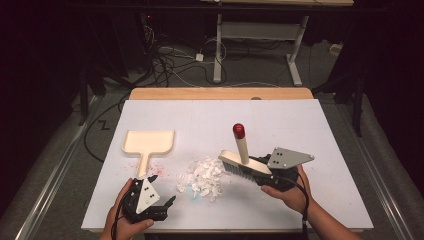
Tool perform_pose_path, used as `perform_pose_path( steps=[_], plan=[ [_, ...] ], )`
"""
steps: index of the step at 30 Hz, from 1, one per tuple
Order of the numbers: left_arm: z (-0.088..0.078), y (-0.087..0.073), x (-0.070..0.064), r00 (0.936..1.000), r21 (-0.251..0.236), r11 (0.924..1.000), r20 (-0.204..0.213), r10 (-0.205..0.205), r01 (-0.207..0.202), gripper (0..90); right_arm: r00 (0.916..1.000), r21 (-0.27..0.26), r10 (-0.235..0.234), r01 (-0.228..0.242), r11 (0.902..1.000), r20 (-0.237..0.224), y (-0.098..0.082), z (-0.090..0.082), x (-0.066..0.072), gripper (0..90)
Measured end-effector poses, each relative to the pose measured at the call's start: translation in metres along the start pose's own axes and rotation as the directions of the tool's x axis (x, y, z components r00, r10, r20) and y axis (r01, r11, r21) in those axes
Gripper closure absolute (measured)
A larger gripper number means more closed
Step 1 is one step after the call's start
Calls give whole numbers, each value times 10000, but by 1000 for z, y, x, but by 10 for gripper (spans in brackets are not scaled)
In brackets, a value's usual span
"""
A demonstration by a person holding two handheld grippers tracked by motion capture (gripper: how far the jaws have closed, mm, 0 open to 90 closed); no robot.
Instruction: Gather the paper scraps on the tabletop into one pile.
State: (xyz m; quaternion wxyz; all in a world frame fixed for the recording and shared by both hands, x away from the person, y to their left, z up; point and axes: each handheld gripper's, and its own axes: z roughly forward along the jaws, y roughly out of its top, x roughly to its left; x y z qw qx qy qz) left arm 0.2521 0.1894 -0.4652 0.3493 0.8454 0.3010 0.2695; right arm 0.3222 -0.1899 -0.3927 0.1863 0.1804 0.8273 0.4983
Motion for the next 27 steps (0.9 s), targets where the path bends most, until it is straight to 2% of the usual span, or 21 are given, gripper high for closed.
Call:
perform_pose_path(
  steps=[2, 3, 4, 5, 8, 11, 13, 15, 16, 18, 23, 27],
  plan=[
    [0, 0, 0, 10000, -3, 10000, 20, 0, 0, 163, 9982, -20, 100, -99, 9999, 589, -5, 4, -7, 679],
    [1, 0, 0, 10000, -6, 10000, 35, -5, 5, 163, 9938, -31, 302, -300, 9995, 1069, -11, 12, -14, 679],
    [1, 0, 0, 10000, 19, 10000, 45, -2, 2, 163, 9902, -44, 319, -316, 9995, 1363, -14, 17, -17, 679],
    [1, 0, 0, 10000, 29, 10000, 37, -10, 9, 163, 9902, -44, 319, -316, 9995, 1363, -14, 17, -17, 679],
    [2, 0, 0, 10000, 6, 10000, 56, -68, 68, 163, 9780, -114, 509, -496, 9987, 2022, -22, 32, -26, 679],
    [3, -1, 0, 9999, 62, 10000, 93, -60, 60, 163, 9707, -152, 929, -918, 9957, 2217, -31, 46, -32, 679],
    [4, -1, -1, 9999, 72, 10000, 106, -35, 34, 163, 9667, -224, 1330, -1313, 9911, 2187, -36, 54, -35, 679],
    [3, -1, -1, 9999, 92, 10000, 148, -6, 5, 163, 9643, -240, 1590, -1575, 9872, 2116, -40, 60, -36, 679],
    [3, -1, -1, 9999, 94, 10000, 150, -6, 5, 163, 9659, -60, 1571, -1593, 9872, 2060, -41, 62, -36, 679],
    [3, -2, -1, 9999, 95, 9999, 166, -43, 41, 163, 9653, 88, 1610, -1663, 9860, 2054, -41, 59, -36, 679],
    [4, -1, -1, 9998, 212, 9997, 198, 73, -77, 163, 9642, 963, 1842, -2051, 9740, 1908, -36, 48, -42, 679],
    [5, 0, -3, 9997, 232, 9996, 217, 128, -133, 163, 9645, 1229, 1974, -2204, 9676, 1754, -31, 52, -42, 680]
  ],
)
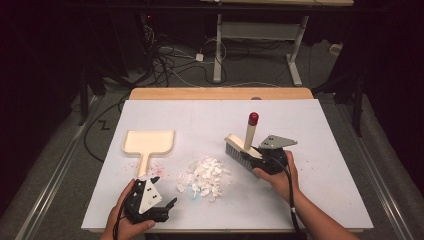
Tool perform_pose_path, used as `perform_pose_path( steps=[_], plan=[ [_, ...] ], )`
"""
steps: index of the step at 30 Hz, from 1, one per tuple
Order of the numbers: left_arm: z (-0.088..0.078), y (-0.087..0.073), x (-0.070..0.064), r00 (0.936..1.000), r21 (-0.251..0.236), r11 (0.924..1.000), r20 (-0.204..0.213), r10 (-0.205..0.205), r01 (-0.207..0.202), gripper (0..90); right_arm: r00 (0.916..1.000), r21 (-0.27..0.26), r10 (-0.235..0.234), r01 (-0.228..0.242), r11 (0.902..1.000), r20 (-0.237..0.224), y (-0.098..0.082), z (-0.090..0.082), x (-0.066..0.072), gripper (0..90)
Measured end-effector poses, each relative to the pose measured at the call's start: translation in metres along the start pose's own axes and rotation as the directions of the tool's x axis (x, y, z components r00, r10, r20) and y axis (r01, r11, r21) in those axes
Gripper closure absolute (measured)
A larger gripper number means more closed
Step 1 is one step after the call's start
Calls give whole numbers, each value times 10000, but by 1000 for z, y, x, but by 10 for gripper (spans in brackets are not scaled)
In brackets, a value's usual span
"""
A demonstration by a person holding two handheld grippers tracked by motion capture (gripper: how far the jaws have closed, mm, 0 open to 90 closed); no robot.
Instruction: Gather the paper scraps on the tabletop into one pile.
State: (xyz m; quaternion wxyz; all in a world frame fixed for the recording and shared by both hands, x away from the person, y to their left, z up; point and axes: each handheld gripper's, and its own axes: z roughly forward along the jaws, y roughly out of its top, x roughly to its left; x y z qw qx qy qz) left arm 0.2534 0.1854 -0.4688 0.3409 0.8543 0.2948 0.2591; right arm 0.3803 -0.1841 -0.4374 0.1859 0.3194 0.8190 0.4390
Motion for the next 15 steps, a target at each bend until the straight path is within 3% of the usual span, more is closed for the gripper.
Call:
perform_pose_path(
  steps=[6, 9, 15],
  plan=[
    [1, 1, 2, 10000, -38, 10000, -34, -46, 46, 163, 9994, -8, -114, 114, 9999, 314, 13, 19, 30, 680],
    [-1, 0, 2, 10000, -65, 10000, -40, -14, 14, 163, 9996, 24, -135, 134, 9999, 263, 20, 33, 47, 680],
    [-2, -2, 4, 9999, -159, 9998, -34, -123, 122, 163, 9926, 113, -1209, 1208, 9926, 94, 24, 46, 80, 679]
  ],
)
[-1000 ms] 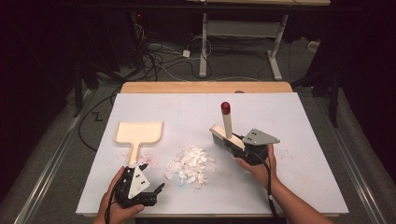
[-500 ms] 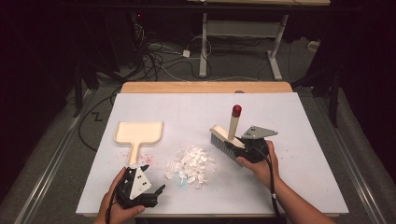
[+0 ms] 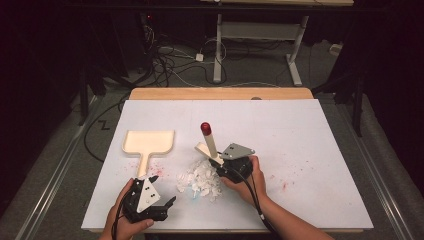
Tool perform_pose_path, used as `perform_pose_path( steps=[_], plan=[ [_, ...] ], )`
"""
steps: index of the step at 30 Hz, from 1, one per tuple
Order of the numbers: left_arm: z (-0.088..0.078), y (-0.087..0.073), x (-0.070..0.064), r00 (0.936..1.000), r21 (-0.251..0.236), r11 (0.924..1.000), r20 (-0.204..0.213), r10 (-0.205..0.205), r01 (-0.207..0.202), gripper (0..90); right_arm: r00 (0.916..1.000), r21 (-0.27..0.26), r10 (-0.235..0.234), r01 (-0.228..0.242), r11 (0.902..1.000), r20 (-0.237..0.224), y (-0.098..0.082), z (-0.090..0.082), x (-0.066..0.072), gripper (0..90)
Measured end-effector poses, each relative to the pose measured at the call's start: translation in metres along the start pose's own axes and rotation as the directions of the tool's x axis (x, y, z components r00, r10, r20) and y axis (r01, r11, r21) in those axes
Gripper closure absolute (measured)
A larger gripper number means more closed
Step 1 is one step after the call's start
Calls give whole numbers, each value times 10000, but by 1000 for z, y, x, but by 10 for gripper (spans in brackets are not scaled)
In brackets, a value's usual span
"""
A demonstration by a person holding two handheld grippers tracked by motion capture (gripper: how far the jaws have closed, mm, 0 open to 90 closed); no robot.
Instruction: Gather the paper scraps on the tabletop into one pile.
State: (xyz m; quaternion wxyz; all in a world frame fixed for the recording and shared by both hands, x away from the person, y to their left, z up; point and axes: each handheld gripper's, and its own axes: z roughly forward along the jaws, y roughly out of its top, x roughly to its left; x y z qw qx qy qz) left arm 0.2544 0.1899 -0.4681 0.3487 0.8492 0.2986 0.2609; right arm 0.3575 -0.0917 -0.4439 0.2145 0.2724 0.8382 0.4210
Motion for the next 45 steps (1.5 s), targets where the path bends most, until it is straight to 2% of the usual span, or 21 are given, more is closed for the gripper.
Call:
perform_pose_path(
  steps=[3, 5, 8, 9, 12, 14, 16, 19, 20, 21, 24, 27, 29, 30, 31, 33, 35, 38, 41, 43, 45],
  plan=[
    [0, 1, 0, 10000, 14, 10000, -9, 12, -12, 163, 9999, -222, -60, 57, 9997, -121, 2, -4, 3, 680],
    [0, 1, -1, 10000, 28, 10000, -15, 23, -23, 163, 9987, -465, 198, -219, 9987, -466, 4, -8, -1, 680],
    [1, 1, -1, 10000, 53, 10000, -20, 36, -36, 163, 9997, -629, 87, -102, 9980, -245, 7, -14, -4, 680],
    [0, 1, -1, 10000, 57, 10000, -30, 42, -42, 163, 9996, -897, 162, -181, 9958, -226, 11, -21, -7, 680],
    [-2, 1, 1, 9999, 12, 10000, -123, -50, 50, 162, 9997, -1123, 159, -180, 9935, -196, 15, -28, -10, 680],
    [-5, 1, 3, 9994, -102, 9998, -296, -159, 156, 163, 9991, -1459, 201, -252, 9890, -366, 20, -36, -11, 680],
    [-9, 0, 8, 9983, -382, 9990, -532, -255, 235, 163, 9980, -1735, 225, -325, 9843, -592, 25, -44, -6, 680],
    [-16, -1, 14, 9955, -632, 9968, -786, -538, 489, 163, 9956, -1848, -299, 131, 9827, -884, 32, -51, 9, 680],
    [-19, -1, 15, 9939, -648, 9960, -866, -678, 623, 163, 9908, -1947, -388, 130, 9808, -1294, 33, -51, 20, 680],
    [-21, -1, 17, 9923, -777, 9944, -956, -784, 711, 163, 9908, -1947, -388, 130, 9808, -1294, 33, -51, 20, 680],
    [-30, -3, 23, 9858, -1186, 9879, -1230, -1140, 995, 163, 9821, -1939, -441, 78, 9810, -1834, 31, -47, 38, 680],
    [-36, -6, 29, 9771, -1484, 9804, -1494, -1516, 1294, 163, 9684, -1704, -322, -107, 9853, -2473, 24, -39, 56, 680],
    [-38, -8, 32, 9726, -1616, 9759, -1566, -1721, 1467, 163, 9554, -1492, -204, -249, 9885, -2947, 19, -34, 67, 680],
    [-39, -8, 33, 9708, -1656, 9745, -1604, -1783, 1516, 163, 9448, -1290, -127, -314, 9911, -3275, 15, -29, 76, 680],
    [-40, -8, 33, 9691, -1723, 9725, -1629, -1851, 1568, 163, 9448, -1290, -127, -314, 9911, -3275, 15, -29, 76, 680],
    [-41, -9, 34, 9661, -1811, 9703, -1725, -1919, 1604, 163, 9383, -1132, -136, -273, 9932, -3455, 11, -23, 84, 680],
    [-42, -9, 34, 9662, -1868, 9684, -1665, -1968, 1651, 162, 9343, -989, -130, -239, 9948, -3562, 8, -17, 89, 680],
    [-41, -8, 34, 9681, -1778, 9714, -1669, -1872, 1572, 163, 9417, -840, -75, -221, 9962, -3364, 4, -7, 89, 681],
    [-41, -8, 33, 9686, -1782, 9714, -1645, -1864, 1567, 162, 9597, -937, 60, -337, 9950, -2809, 3, -1, 83, 680],
    [-40, -8, 33, 9690, -1764, 9716, -1614, -1869, 1580, 163, 9636, -862, 224, -470, 9952, -2665, 3, 1, 78, 680],
    [-39, -8, 33, 9703, -1720, 9727, -1578, -1833, 1557, 163, 9739, -815, 240, -434, 9957, -2256, 3, 0, 73, 680]
  ],
)
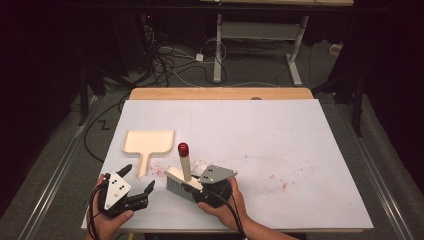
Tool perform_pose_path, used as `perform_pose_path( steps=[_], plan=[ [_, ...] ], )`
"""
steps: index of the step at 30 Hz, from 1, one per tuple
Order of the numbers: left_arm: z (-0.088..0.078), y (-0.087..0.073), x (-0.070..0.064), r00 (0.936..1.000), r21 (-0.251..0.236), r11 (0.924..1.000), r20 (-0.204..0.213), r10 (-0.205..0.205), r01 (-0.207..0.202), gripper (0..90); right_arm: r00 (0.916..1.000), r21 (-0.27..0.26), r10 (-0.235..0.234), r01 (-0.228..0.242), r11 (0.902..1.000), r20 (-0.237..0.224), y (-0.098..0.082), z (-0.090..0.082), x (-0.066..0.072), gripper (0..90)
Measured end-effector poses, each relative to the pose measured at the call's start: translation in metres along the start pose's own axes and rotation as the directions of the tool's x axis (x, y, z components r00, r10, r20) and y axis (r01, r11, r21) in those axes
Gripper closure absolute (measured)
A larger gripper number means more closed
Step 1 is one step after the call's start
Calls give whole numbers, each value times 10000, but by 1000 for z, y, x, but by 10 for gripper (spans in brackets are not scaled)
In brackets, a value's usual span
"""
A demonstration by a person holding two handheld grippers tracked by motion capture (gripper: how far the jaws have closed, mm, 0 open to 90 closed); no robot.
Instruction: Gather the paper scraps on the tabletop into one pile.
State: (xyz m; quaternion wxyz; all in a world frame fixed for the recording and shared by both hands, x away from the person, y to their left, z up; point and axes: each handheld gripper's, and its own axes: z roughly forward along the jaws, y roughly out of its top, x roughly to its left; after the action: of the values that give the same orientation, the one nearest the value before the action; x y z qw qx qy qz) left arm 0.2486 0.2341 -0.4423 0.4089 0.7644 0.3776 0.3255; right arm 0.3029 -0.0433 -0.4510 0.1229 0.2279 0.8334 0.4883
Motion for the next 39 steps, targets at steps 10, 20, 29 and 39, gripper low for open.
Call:
perform_pose_path(
  steps=[10, 20, 29, 39],
  plan=[
    [6, 0, -7, 9993, 255, 9992, 236, 288, -294, 162, 9957, -492, 215, -171, 9986, 904, 11, -24, -19, 680],
    [14, -1, -18, 9960, 642, 9949, 489, 750, -781, 163, 9996, -852, -78, 101, 9963, 272, 33, -69, -32, 680],
    [17, -1, -24, 9915, 915, 9886, 622, 1145, -1199, 163, 9943, -367, -1070, 1069, 9936, -29, 13, -128, -42, 679],
    [21, -1, -28, 9862, 996, 9833, 804, 1445, -1521, 163, 9889, 602, -1269, 1317, 9895, -766, -38, -173, -59, 680]
  ],
)
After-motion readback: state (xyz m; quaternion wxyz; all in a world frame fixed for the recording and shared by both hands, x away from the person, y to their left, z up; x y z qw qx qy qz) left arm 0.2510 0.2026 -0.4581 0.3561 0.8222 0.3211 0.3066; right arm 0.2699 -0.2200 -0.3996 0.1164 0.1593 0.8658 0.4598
